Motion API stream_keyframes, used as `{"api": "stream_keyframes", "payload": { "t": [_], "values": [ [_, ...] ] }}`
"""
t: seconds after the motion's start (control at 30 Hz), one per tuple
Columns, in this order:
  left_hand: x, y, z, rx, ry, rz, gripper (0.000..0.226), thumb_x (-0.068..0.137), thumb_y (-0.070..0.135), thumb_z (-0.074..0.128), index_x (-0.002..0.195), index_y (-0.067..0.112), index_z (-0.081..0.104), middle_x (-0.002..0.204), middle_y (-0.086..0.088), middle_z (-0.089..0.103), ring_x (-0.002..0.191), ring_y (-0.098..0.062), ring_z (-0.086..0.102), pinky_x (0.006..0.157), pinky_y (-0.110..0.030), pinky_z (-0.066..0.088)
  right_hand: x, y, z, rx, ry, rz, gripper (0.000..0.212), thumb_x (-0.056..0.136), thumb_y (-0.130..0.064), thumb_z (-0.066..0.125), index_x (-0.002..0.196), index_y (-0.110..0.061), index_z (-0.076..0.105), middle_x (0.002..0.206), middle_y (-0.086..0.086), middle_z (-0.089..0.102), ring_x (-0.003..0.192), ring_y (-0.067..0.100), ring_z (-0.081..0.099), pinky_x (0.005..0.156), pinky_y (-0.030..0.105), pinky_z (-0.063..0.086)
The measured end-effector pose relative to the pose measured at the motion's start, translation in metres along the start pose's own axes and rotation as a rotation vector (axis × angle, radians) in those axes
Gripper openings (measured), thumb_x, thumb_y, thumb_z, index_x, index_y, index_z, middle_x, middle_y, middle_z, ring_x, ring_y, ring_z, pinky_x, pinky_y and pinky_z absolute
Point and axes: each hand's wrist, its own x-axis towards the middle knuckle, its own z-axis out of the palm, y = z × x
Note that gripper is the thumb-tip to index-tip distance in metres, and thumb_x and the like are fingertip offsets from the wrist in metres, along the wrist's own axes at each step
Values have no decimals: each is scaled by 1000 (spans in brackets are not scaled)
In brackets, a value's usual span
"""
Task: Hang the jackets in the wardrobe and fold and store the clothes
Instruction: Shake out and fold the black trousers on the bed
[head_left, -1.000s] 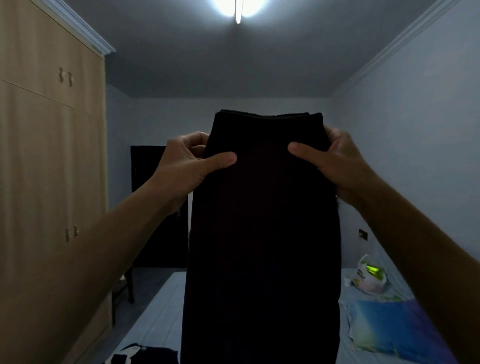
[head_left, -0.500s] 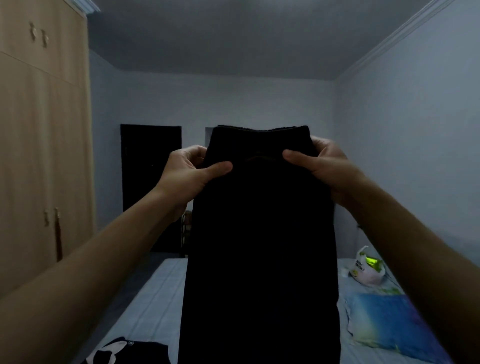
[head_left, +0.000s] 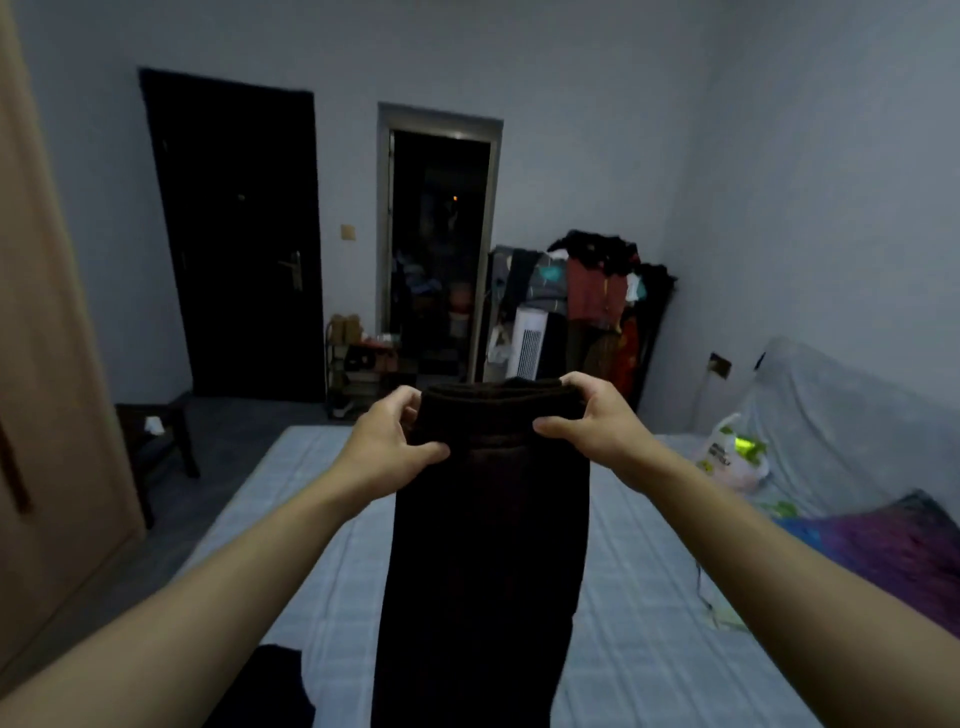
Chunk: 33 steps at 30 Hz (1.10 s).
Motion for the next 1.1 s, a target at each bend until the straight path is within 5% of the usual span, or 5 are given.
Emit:
{"api": "stream_keyframes", "payload": {
  "t": [0.37, 0.6, 0.7, 0.9, 1.1],
  "values": [
    [100, -157, 61, 164, -62, -84, 33, 83, 19, 80, 108, 16, 58, 102, 3, 62, 89, -9, 59, 65, -13, 42, 121, 165, 72, -147, 70, 126, 28, 76, -8, 82, 98, -9, 64, 93, 9, 72, 85, 22, 72, 76, 41, 62],
    [143, -224, 94, 327, -83, -105, 37, 78, 13, 78, 107, 13, 56, 106, -4, 61, 94, -19, 59, 68, -22, 42, 164, 241, 101, -204, 66, 146, 32, 75, -13, 84, 101, -17, 65, 96, 2, 70, 88, 17, 70, 81, 41, 60],
    [147, -245, 104, 354, -79, -112, 37, 74, 9, 78, 105, 12, 56, 104, -4, 62, 90, -18, 60, 61, -16, 43, 165, 260, 110, -233, 59, 142, 31, 75, -13, 83, 100, -17, 64, 94, -1, 68, 87, 14, 67, 79, 34, 60],
    [117, -266, 113, 367, -99, -28, 42, 69, 8, 78, 103, 17, 55, 103, -1, 61, 95, -21, 61, 76, -36, 54, 134, 284, 114, -338, 21, 47, 32, 73, -14, 82, 98, -19, 63, 96, -2, 64, 88, 12, 61, 69, 13, 43],
    [43, -258, 110, 406, -178, 176, 41, 69, 8, 77, 103, 16, 55, 100, 2, 59, 89, -17, 57, 77, -35, 50, 55, 284, 110, -364, -21, -147, 32, 66, -5, 77, 93, -13, 61, 93, -1, 62, 87, 15, 59, 78, 29, 49]
  ]
}}
